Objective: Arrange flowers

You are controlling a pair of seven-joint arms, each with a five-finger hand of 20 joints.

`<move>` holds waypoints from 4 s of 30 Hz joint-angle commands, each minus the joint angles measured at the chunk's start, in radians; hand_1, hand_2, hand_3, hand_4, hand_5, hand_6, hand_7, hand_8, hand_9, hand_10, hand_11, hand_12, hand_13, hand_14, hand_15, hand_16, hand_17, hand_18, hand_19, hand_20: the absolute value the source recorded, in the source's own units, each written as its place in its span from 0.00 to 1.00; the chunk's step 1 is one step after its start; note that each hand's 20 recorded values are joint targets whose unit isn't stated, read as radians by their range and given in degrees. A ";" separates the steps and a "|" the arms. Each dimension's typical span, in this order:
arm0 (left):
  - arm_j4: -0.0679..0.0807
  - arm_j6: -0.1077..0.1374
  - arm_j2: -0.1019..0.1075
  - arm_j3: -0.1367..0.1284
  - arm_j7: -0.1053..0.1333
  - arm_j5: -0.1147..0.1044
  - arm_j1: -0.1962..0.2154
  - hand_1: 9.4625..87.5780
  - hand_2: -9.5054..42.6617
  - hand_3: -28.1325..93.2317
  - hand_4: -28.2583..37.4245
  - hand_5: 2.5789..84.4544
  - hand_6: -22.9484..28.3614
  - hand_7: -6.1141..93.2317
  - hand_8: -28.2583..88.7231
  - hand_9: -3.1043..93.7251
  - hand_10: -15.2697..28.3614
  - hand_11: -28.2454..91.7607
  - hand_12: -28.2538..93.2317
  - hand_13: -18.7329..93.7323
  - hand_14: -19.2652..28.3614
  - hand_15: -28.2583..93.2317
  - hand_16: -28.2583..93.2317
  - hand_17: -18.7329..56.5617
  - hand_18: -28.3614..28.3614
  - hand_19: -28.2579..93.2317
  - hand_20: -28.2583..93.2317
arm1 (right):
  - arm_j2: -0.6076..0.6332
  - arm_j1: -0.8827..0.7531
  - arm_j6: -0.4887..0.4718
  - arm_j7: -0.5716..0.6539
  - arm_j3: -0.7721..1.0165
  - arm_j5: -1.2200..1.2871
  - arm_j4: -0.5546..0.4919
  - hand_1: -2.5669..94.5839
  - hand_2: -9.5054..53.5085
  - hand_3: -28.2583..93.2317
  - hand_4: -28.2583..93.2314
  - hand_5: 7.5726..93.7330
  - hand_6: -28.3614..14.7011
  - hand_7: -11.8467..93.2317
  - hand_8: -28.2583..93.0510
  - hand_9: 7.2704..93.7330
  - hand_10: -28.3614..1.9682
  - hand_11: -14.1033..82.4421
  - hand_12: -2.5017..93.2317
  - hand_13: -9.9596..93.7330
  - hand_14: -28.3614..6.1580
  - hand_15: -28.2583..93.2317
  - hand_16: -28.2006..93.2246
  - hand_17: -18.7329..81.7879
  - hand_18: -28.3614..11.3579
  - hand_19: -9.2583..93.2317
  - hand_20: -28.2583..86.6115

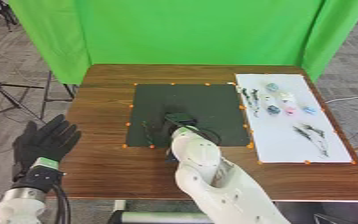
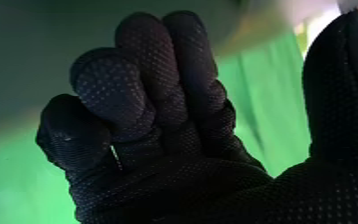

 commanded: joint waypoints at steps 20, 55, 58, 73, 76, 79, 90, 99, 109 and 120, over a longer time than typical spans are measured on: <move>-0.043 0.000 -0.010 -0.024 0.114 -0.045 0.089 0.23 0.43 0.82 0.00 0.55 0.60 0.34 0.14 0.48 0.72 0.54 0.36 0.45 0.76 0.70 0.17 0.23 0.79 0.59 0.35 | 0.530 -0.382 0.072 0.283 0.705 0.004 -0.192 0.32 0.00 0.78 0.03 0.53 0.31 0.18 0.17 0.55 0.14 0.28 0.21 0.67 0.26 0.76 0.46 0.60 0.00 1.00 0.65; -0.042 0.031 0.009 -0.005 0.114 -0.077 0.062 0.26 0.48 0.82 0.00 0.58 0.60 0.36 0.13 0.50 0.72 0.55 0.36 0.47 0.77 0.72 0.17 0.23 0.79 0.60 0.36 | 0.471 -0.395 0.145 0.322 0.686 0.046 -0.058 0.59 0.04 0.79 0.00 0.76 0.61 0.47 0.39 0.84 0.51 0.48 0.48 0.84 0.53 0.76 0.51 0.67 0.10 1.00 0.64; -0.040 0.029 0.009 -0.001 0.110 -0.070 0.059 0.26 0.48 0.82 0.00 0.58 0.60 0.36 0.13 0.50 0.72 0.55 0.36 0.47 0.77 0.72 0.17 0.23 0.79 0.60 0.36 | 0.475 -0.392 0.174 0.316 0.678 0.043 -0.109 0.58 0.04 0.80 0.00 0.76 0.61 0.48 0.39 0.85 0.51 0.50 0.46 0.87 0.59 0.74 0.50 0.70 0.11 1.00 0.65; -0.044 0.055 0.001 -0.018 0.087 -0.046 0.078 0.26 0.48 0.82 0.00 0.57 0.60 0.36 0.13 0.49 0.72 0.56 0.36 0.46 0.77 0.72 0.17 0.23 0.79 0.60 0.35 | 0.440 -0.190 0.092 0.110 0.363 0.018 -0.272 0.56 0.05 0.82 0.01 0.79 0.60 0.47 0.42 0.92 0.48 0.48 0.35 0.95 0.64 0.67 0.53 0.78 0.17 1.00 0.68; -0.034 0.052 0.003 -0.016 0.067 -0.026 0.053 0.26 0.48 0.82 0.00 0.57 0.60 0.36 0.13 0.49 0.72 0.56 0.36 0.46 0.77 0.72 0.17 0.23 0.79 0.60 0.35 | 0.383 -0.129 0.067 0.073 0.269 0.026 -0.250 0.56 0.05 0.82 0.01 0.79 0.61 0.48 0.42 0.92 0.49 0.49 0.35 0.95 0.64 0.67 0.53 0.78 0.18 1.00 0.69; -0.029 0.055 0.007 -0.011 0.049 -0.008 0.033 0.26 0.48 0.82 0.00 0.57 0.60 0.36 0.13 0.49 0.72 0.56 0.36 0.46 0.77 0.72 0.17 0.23 0.79 0.60 0.35 | 0.305 -0.100 0.038 0.035 0.198 0.013 -0.217 0.56 0.06 0.82 0.01 0.79 0.60 0.48 0.42 0.92 0.49 0.49 0.35 0.94 0.64 0.67 0.54 0.78 0.18 1.00 0.69; -0.012 0.046 0.014 0.006 0.020 0.000 0.025 0.26 0.48 0.82 0.00 0.57 0.60 0.36 0.13 0.49 0.72 0.56 0.36 0.46 0.76 0.72 0.17 0.23 0.79 0.60 0.35 | 0.145 0.017 0.018 0.053 0.013 -0.056 0.007 0.56 0.05 0.82 0.02 0.79 0.60 0.48 0.41 0.92 0.49 0.50 0.35 0.94 0.64 0.68 0.54 0.78 0.18 1.00 0.70; -0.013 0.045 0.018 0.018 0.000 0.011 0.014 0.27 0.47 0.82 0.00 0.56 0.60 0.36 0.13 0.49 0.71 0.56 0.36 0.46 0.76 0.72 0.17 0.23 0.79 0.60 0.35 | 0.101 -0.010 0.001 0.070 0.036 -0.047 0.038 0.53 0.03 0.81 0.03 0.78 0.59 0.47 0.40 0.91 0.48 0.50 0.35 0.94 0.64 0.68 0.54 0.78 0.20 1.00 0.70; -0.019 0.049 0.013 0.007 0.018 -0.002 0.039 0.28 0.45 0.82 0.00 0.56 0.60 0.37 0.13 0.49 0.71 0.56 0.36 0.46 0.76 0.72 0.17 0.23 0.79 0.60 0.35 | 0.114 -0.036 -0.013 0.094 0.079 0.000 -0.024 0.42 0.04 0.81 0.06 0.77 0.54 0.38 0.25 0.92 0.43 0.45 0.31 0.96 0.64 0.66 0.53 0.82 0.27 1.00 0.69; -0.012 0.059 -0.016 0.003 0.004 0.011 0.043 0.28 0.44 0.82 0.00 0.54 0.60 0.37 0.13 0.48 0.70 0.56 0.36 0.46 0.75 0.72 0.17 0.23 0.79 0.60 0.35 | 0.162 -0.123 -0.051 0.028 0.130 -0.089 -0.136 0.36 0.02 0.79 0.07 0.65 0.45 0.27 0.18 0.80 0.33 0.44 0.29 0.86 0.53 0.69 0.52 0.73 0.15 1.00 0.66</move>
